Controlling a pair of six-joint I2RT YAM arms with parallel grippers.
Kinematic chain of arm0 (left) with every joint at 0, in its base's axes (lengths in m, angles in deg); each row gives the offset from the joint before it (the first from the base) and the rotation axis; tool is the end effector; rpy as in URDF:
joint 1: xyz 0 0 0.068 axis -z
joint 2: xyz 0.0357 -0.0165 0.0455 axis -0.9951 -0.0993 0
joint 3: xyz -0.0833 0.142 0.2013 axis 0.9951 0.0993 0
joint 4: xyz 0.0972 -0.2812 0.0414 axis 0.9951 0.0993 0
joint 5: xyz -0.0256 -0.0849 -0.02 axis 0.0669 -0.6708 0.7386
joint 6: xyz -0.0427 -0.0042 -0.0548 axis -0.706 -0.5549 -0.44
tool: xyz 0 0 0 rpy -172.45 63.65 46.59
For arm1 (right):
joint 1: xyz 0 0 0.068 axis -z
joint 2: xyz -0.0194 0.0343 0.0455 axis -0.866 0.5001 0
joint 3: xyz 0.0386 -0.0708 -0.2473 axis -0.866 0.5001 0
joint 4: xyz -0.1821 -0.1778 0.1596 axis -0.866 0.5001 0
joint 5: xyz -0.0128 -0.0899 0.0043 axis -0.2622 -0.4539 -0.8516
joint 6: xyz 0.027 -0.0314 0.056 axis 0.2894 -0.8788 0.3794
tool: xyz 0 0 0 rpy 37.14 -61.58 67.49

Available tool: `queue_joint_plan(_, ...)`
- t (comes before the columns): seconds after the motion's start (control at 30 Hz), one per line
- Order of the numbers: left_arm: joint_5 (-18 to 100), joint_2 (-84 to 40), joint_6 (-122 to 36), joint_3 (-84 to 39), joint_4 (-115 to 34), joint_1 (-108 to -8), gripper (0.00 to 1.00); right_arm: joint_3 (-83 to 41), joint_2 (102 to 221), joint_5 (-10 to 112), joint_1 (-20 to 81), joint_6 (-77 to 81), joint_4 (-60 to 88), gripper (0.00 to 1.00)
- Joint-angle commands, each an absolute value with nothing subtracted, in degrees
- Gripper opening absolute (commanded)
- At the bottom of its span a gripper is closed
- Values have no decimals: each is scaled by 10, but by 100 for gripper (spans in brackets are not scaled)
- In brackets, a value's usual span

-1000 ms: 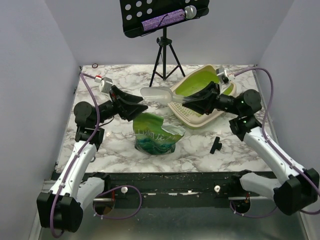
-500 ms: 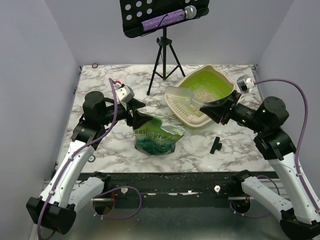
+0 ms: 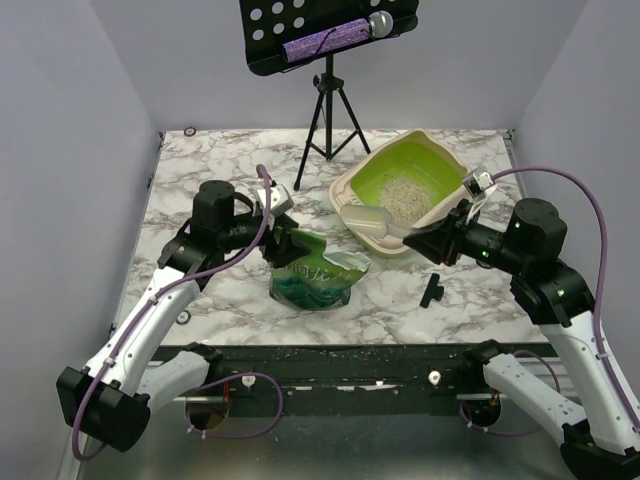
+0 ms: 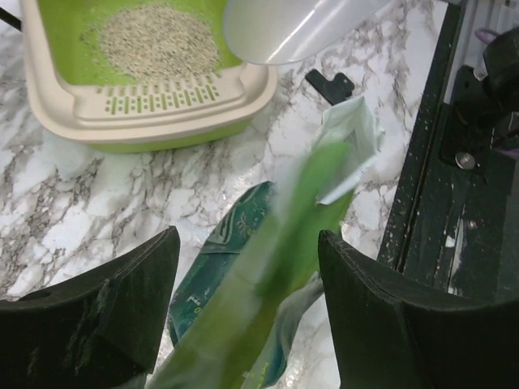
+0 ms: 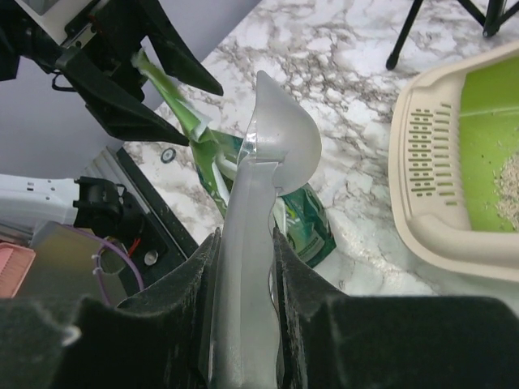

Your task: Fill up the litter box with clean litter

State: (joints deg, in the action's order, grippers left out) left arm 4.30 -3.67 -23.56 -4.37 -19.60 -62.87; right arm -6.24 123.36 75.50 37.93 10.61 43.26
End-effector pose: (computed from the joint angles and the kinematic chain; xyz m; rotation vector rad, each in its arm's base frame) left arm 0.2443 -0.1389 0.3260 0.9725 1.6865 -0.9245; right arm 0.1831 0.1065 0.4045 -0.5192 1.7773 0.9582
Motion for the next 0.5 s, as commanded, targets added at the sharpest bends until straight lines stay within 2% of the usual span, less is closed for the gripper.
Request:
queue_joint_plan(0.0, 94, -37, -186, -73, -128, -590, 75, -92, 1232, 734, 376, 93, 494, 1)
queue_joint_plan(0.07, 100, -33, -179, -73, -120, -580, 68, -99, 1238, 738, 376, 88, 513, 1)
queue_joint_plan(0.13, 114, -30, -170, -73, -105, -571, 55, -104, 1240, 744, 376, 84, 528, 1)
queue_joint_plan(0.23, 149, -22, -166, -72, -102, -557, 19, -112, 1235, 761, 376, 72, 539, 1)
queue_joint_plan(0.3, 173, -15, -165, -71, -99, -547, 2, -124, 1235, 770, 376, 62, 556, 1)
queue_joint_plan(0.47, 229, 14, -175, -61, -103, -525, 0, -141, 1253, 793, 358, 32, 598, 1)
